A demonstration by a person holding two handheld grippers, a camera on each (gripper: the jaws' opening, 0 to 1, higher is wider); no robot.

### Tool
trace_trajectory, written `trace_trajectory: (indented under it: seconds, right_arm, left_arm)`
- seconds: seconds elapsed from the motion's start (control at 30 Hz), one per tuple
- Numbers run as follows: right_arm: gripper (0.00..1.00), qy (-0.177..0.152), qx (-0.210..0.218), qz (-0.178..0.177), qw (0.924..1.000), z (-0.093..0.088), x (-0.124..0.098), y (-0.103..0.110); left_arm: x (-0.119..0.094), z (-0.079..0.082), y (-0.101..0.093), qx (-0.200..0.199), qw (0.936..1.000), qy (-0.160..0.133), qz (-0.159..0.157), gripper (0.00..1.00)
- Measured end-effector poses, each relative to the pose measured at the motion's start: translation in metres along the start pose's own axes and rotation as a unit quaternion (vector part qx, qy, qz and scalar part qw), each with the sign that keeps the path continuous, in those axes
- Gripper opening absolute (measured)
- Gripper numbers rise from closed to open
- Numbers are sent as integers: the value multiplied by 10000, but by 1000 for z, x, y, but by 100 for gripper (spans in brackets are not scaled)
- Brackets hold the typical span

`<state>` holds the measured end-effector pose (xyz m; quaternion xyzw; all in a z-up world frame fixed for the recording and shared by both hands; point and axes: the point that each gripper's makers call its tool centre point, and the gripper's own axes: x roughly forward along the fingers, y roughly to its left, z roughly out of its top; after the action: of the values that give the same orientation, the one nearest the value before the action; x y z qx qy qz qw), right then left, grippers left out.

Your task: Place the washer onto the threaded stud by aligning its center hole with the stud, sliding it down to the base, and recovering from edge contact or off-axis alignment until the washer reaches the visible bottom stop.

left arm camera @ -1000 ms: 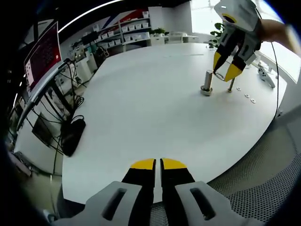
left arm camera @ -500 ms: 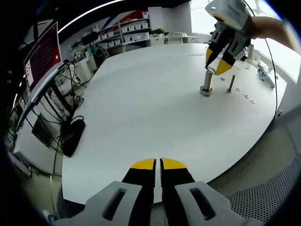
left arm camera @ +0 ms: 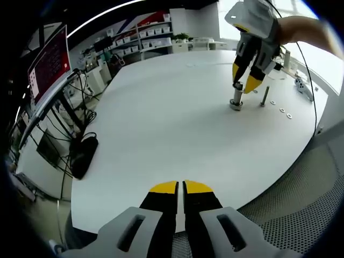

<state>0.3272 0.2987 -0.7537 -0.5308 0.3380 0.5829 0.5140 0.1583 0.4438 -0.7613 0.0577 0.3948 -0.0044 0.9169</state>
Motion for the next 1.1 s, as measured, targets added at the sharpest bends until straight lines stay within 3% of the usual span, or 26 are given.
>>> trace_trajectory:
  seconds: [0.5,0.83,1.1]
  right_arm:
    - [23,330,-172,273,9989,-7,27,6]
    - [25,216,43,436,9988,-7,29,9]
    - [34,-6,152,201,9997,-12,21,6]
  left_arm:
    - [0,1,0,-10,10000,-26,-9,0]
    - [0,0,0,-4,10000,-14,-8,0]
    - [0,-1,0,13,10000,11,-24,0]
